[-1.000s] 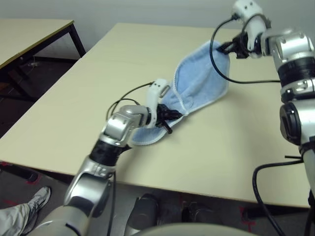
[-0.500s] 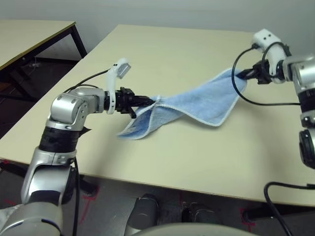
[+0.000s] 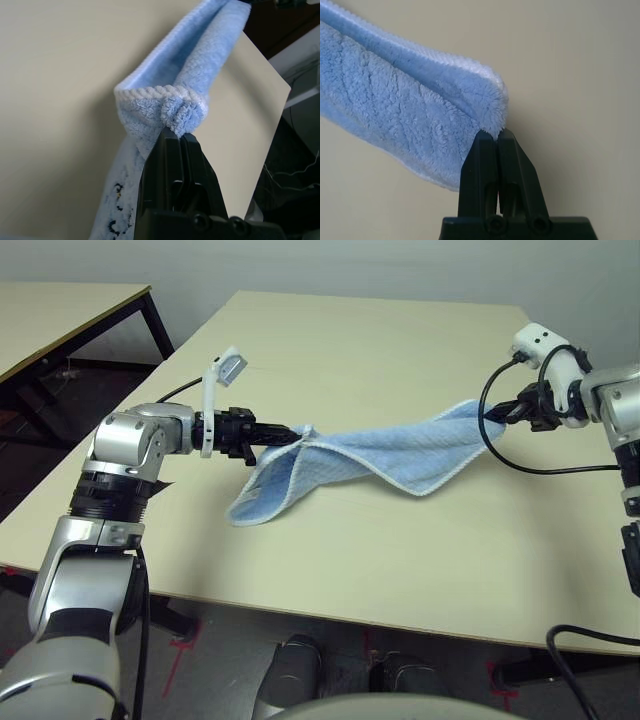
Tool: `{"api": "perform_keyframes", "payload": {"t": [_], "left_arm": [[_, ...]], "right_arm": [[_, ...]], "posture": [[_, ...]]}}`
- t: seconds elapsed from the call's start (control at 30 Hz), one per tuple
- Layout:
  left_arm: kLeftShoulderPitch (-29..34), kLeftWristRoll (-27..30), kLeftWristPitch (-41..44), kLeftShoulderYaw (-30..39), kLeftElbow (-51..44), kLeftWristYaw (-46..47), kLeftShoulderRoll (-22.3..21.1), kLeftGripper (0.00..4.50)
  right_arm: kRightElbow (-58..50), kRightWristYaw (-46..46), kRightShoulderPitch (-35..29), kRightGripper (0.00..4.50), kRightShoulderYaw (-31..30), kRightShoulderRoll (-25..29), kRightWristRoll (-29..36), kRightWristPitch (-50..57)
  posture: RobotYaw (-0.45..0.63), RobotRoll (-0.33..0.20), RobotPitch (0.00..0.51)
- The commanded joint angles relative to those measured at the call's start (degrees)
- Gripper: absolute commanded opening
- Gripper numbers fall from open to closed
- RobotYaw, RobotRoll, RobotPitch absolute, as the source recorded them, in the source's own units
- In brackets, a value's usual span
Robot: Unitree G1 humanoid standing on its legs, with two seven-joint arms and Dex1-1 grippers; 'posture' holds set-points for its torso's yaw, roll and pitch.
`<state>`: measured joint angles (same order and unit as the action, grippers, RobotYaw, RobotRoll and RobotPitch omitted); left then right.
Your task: Fold the towel and set it aside.
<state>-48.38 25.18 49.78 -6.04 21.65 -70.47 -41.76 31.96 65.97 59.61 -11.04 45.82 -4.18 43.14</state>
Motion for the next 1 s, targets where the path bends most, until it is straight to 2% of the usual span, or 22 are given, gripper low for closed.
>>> {"api": "perform_keyframes", "payload": {"t": [0.03,0.1,0.2,0.53,0.57,0.7,0.8,1.0], "left_arm": [[1.0,-1.3,-0.7,-1.0,0.9,-1.6,-1.1,0.02],[2.8,-1.6,-0.7,-1.3,-0.7,-1.8,-1.2,0.02],[6.3,-0.3,1.4,-0.4,-6.0,0.5,0.4,0.79],[15.5,-3.2,-0.4,2.1,-19.7,14.3,3.5,4.31],[16.0,-3.3,-0.4,2.3,-20.7,15.6,3.9,4.49],[20.9,-5.4,1.0,0.6,-31.4,23.2,5.5,4.49],[24.3,-6.4,0.6,-2.0,-37.4,24.7,5.0,4.49],[26.8,-9.8,-2.9,-6.5,-39.6,26.0,4.2,4.49]], "right_arm": [[-0.5,-0.5,1.2,0.00,0.7,0.6,0.6,0.6],[-1.3,-0.7,1.1,0.00,0.9,0.4,1.0,0.9],[-3.0,-0.7,0.8,0.00,1.5,0.0,2.1,1.4],[-8.3,-1.3,1.3,0.00,1.2,-1.3,4.6,3.5],[-8.6,-1.4,1.2,0.00,1.2,-1.2,4.8,3.6],[-10.1,-1.7,1.2,0.00,1.3,-0.9,5.3,4.3],[-11.2,-1.9,1.2,0.00,1.4,-0.9,5.7,5.0],[-11.0,-2.1,1.5,0.00,1.0,-0.8,6.1,4.7]], "posture": [[0.15,0.000,0.045],[0.15,0.000,0.046],[0.15,0.000,0.045],[0.16,0.000,0.055],[0.16,0.000,0.055],[0.15,0.000,0.064],[0.15,0.000,0.069],[0.15,0.000,0.077]]}}
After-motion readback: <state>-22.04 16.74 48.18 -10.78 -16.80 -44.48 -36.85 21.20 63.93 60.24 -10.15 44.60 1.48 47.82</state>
